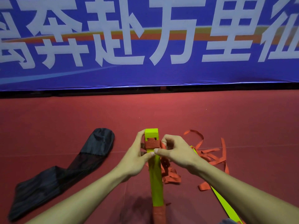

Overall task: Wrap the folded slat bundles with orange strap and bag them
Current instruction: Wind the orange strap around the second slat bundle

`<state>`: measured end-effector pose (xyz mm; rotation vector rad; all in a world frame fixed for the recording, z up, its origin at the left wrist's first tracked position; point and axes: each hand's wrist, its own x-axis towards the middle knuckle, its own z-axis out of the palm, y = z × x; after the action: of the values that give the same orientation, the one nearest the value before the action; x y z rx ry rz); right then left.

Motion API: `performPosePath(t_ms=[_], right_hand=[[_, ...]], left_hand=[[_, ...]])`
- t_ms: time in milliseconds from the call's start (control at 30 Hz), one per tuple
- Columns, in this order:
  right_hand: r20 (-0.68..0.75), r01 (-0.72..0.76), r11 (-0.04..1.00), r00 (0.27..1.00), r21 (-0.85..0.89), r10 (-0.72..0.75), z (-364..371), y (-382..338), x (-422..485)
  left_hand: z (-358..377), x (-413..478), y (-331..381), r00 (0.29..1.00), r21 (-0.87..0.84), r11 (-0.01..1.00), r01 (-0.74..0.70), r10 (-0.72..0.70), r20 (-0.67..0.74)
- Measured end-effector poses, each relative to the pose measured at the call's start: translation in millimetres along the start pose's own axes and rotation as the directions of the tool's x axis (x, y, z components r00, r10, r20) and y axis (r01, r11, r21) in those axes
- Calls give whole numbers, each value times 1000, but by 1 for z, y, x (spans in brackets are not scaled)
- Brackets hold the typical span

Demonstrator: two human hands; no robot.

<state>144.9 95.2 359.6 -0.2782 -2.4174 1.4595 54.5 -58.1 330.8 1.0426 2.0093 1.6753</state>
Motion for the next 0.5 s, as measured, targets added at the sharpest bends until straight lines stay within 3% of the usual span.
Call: performPosePath(t_ms=[233,367,500], right_hand=[[-86,11,988,996,-157,-25,-2,-2,-2],[-78,33,988,996,-149,-45,-2,0,-3],[-74,44,994,996,-100,-51,-5,-1,-3]], left_hand=[[-6,0,7,995,-77,997,31,-24,92],[-16,-2,9,977,-75,997,23,-6,215],[-19,-4,16,972,-57,998,4,9,237]])
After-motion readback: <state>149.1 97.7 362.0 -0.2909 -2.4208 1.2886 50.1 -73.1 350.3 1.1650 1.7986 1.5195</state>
